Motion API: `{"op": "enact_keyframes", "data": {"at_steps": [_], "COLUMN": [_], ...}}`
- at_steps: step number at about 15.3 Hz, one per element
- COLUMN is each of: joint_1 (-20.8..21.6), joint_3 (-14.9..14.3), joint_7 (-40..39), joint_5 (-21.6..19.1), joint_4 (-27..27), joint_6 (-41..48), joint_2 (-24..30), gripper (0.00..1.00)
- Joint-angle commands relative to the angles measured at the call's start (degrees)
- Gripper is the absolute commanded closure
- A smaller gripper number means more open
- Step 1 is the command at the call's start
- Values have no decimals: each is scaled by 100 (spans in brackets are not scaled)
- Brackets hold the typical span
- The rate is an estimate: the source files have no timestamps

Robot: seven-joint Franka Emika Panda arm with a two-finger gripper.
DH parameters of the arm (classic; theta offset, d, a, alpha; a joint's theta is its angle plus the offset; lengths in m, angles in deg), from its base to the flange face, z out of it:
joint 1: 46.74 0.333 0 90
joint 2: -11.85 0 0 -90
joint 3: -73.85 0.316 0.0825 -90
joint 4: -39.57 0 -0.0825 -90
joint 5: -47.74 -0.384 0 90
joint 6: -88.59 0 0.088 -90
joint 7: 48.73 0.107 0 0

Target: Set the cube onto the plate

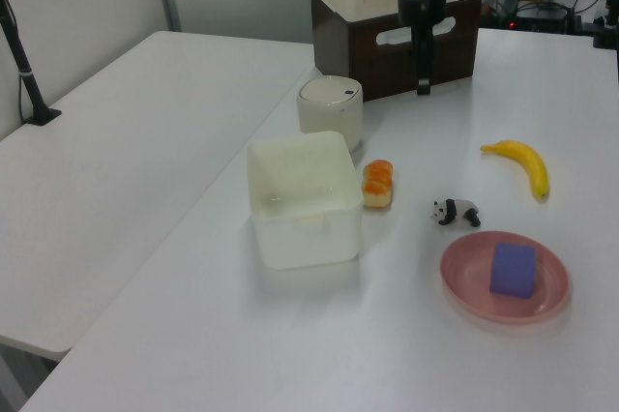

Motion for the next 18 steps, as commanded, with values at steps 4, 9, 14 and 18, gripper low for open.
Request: {"op": "enact_keyframes", "data": {"at_steps": [4, 9, 14, 18], "joint_1": [74, 74, 39, 92], "joint_3": [-813, -1279, -1349, -1305], "joint_7": [698, 663, 619, 417], "joint_5": [-505, -531, -724, -672], "joint_4": [21, 91, 56, 100], "joint_6": [-100, 224, 769, 814], "joint_2": [490, 859, 921, 930], "gripper": [0, 0, 0, 0]}}
